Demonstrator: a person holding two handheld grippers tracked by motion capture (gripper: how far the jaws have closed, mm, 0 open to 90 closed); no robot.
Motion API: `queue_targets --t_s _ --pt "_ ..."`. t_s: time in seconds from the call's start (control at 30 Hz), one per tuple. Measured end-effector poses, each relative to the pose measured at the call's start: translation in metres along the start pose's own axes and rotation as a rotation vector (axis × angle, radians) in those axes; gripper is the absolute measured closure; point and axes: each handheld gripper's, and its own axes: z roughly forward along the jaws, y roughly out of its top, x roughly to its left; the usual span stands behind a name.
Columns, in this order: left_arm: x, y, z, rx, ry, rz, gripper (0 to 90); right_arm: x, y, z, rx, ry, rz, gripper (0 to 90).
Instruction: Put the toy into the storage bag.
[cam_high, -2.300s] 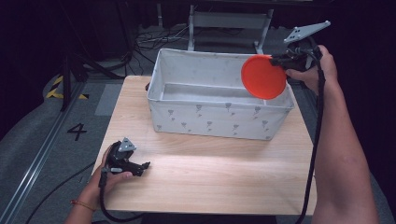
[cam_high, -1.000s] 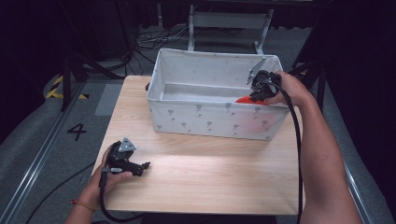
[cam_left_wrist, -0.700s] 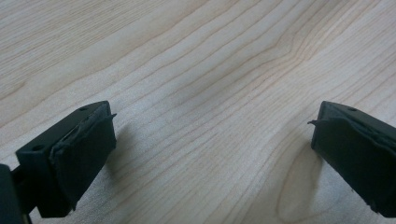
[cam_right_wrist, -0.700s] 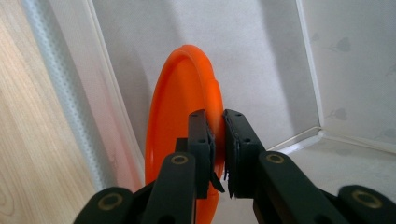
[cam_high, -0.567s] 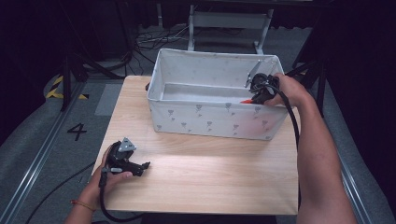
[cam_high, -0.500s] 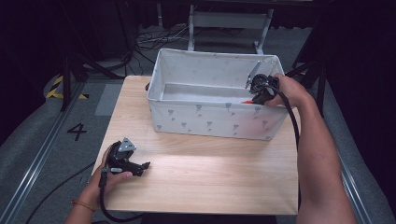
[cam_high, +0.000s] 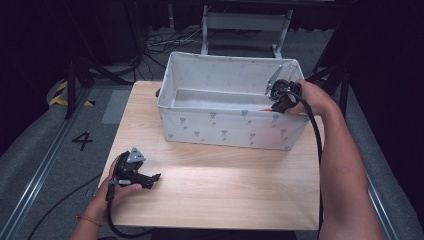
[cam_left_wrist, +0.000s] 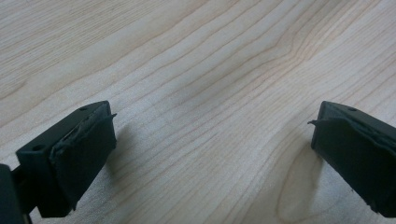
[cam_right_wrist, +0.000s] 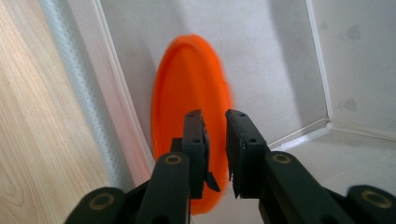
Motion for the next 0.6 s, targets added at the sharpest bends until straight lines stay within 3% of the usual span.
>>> queue_targets --t_s 0.27,0.6 --pt "0.0 0.0 0.0 0.0 0.001 0.0 0.3 0.001 -0.006 -0.006 -0.073 -0.031 0.026 72.9" --pt "0.0 0.0 0.0 0.001 0.001 0.0 0.3 0.004 -0.014 -0.015 -0.187 -0.058 0.076 60.9"
